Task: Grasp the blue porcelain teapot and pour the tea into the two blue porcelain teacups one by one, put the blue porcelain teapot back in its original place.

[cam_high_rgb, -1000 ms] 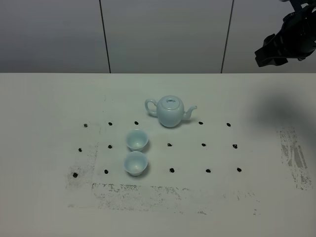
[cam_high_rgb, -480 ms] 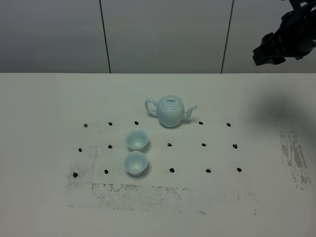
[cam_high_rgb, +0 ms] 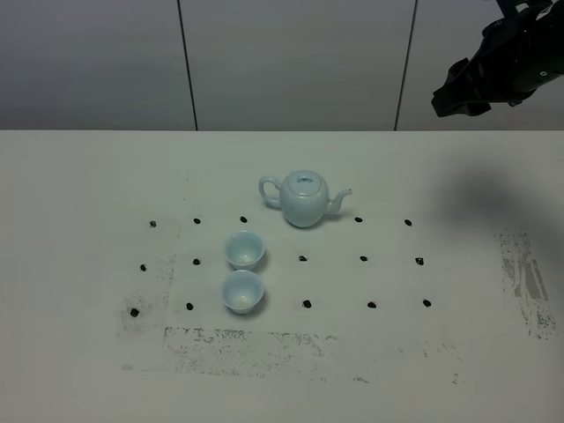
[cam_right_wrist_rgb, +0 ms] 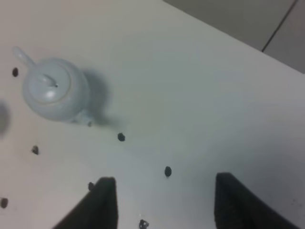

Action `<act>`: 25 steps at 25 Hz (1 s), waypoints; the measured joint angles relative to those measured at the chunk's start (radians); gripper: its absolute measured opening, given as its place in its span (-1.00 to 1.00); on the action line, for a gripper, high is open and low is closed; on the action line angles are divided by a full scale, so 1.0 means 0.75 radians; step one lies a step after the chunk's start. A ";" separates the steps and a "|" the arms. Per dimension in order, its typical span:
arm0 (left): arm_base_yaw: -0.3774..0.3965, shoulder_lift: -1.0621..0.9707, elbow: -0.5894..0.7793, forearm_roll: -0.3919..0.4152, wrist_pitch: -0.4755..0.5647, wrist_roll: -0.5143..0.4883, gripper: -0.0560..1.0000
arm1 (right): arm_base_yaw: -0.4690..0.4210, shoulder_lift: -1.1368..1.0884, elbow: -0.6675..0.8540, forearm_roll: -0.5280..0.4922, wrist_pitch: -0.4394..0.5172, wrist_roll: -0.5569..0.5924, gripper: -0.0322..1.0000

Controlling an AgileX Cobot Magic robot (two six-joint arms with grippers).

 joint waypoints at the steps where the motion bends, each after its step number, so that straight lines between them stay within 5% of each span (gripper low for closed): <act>1: 0.000 0.000 0.000 0.000 0.000 0.000 -0.34 | 0.000 0.000 0.000 0.001 -0.003 0.000 -0.09; 12: 0.000 0.000 0.000 0.000 0.000 0.000 -0.34 | 0.021 0.000 0.000 0.000 -0.067 -0.018 -0.09; 21: 0.000 0.000 0.000 0.000 0.000 0.000 -0.34 | 0.163 0.062 -0.018 -0.017 -0.238 0.072 -0.10; 25: 0.000 0.000 0.000 0.000 0.000 0.000 -0.34 | 0.252 0.189 -0.182 -0.092 -0.266 0.183 -0.15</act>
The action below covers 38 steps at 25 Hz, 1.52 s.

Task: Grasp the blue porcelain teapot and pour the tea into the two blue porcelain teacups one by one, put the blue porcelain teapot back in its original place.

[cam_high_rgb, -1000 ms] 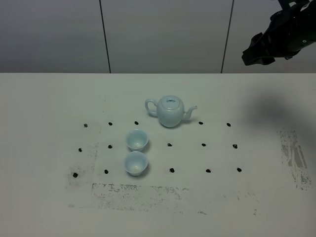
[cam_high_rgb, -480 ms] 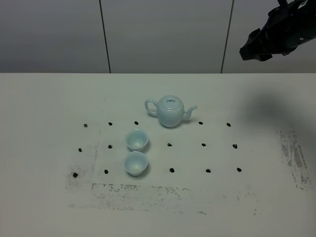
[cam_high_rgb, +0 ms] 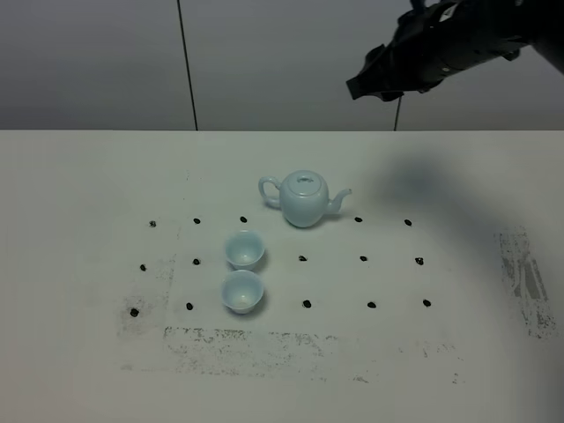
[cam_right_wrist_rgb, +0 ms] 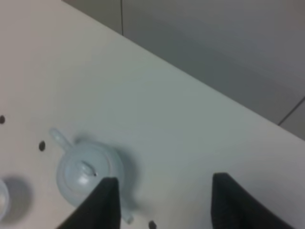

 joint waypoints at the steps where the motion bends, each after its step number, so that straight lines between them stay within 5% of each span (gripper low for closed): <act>1: 0.000 0.000 0.000 0.000 0.000 0.000 -0.34 | 0.023 0.044 -0.050 -0.018 0.004 0.027 -0.16; 13: 0.000 0.000 0.000 0.000 0.000 0.000 -0.34 | 0.219 0.496 -0.584 -0.120 0.173 0.090 -0.18; 27: 0.000 0.000 0.000 0.000 0.000 0.000 -0.34 | 0.293 0.617 -0.599 -0.208 0.058 0.139 -0.18; 38: 0.000 0.000 0.000 0.000 0.000 0.000 -0.34 | 0.303 0.676 -0.599 -0.106 0.088 0.031 -0.04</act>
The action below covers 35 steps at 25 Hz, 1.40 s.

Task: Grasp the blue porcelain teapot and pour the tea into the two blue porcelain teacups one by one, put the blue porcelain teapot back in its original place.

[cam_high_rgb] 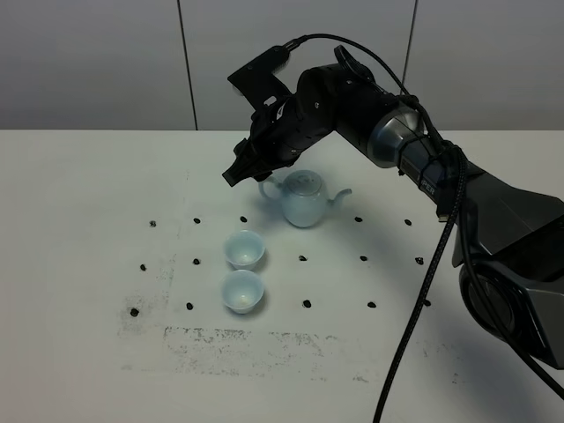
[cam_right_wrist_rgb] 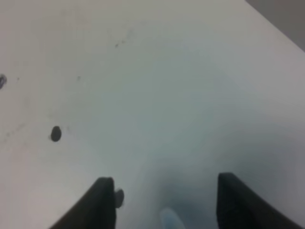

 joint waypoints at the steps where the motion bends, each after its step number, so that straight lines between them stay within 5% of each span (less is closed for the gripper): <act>1: 0.000 0.000 0.000 0.000 0.000 0.000 -0.34 | 0.000 0.002 0.000 0.010 0.006 -0.010 -0.02; 15: 0.000 0.000 0.000 0.000 0.000 0.000 -0.34 | -0.011 0.069 -0.010 0.035 0.071 -0.077 0.02; 35: 0.000 0.000 0.000 0.000 0.000 0.000 -0.34 | -0.011 0.052 -0.015 0.195 0.321 -0.177 0.02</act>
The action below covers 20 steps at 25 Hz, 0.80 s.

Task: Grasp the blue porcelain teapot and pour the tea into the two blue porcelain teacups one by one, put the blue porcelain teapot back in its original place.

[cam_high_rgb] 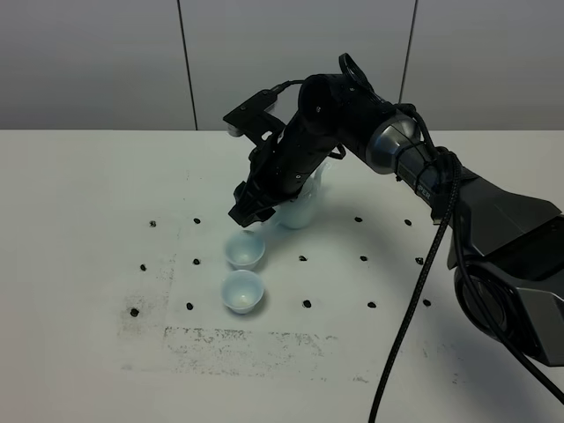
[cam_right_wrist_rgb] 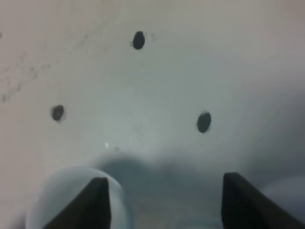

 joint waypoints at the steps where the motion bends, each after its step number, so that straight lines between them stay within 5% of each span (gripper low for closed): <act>1: 0.000 0.000 0.000 0.000 0.000 0.000 -0.34 | 0.000 0.000 0.000 0.000 0.010 0.000 0.02; 20: 0.000 0.000 0.000 0.000 0.000 0.000 -0.34 | 0.000 -0.029 -0.004 -0.014 0.143 -0.001 0.02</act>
